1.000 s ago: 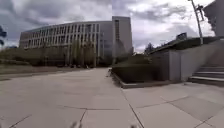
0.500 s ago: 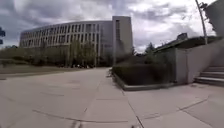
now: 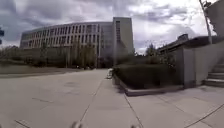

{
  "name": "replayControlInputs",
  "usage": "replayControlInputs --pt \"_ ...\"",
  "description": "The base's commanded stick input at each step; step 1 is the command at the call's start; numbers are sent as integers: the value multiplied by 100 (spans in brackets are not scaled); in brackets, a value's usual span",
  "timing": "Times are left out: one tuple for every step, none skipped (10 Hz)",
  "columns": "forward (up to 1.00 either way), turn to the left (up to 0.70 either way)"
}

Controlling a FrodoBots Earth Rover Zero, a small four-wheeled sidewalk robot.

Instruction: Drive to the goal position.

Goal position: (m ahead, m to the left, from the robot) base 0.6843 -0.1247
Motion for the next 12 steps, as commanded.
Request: replayControlInputs --pt "70 0" --pt "70 0" --pt "70 -19" --pt "70 -12" --pt "70 0" --pt "70 0" --pt "70 0" --pt "70 0" --pt "70 0" --pt "70 0" --pt "70 0" --pt "70 0"
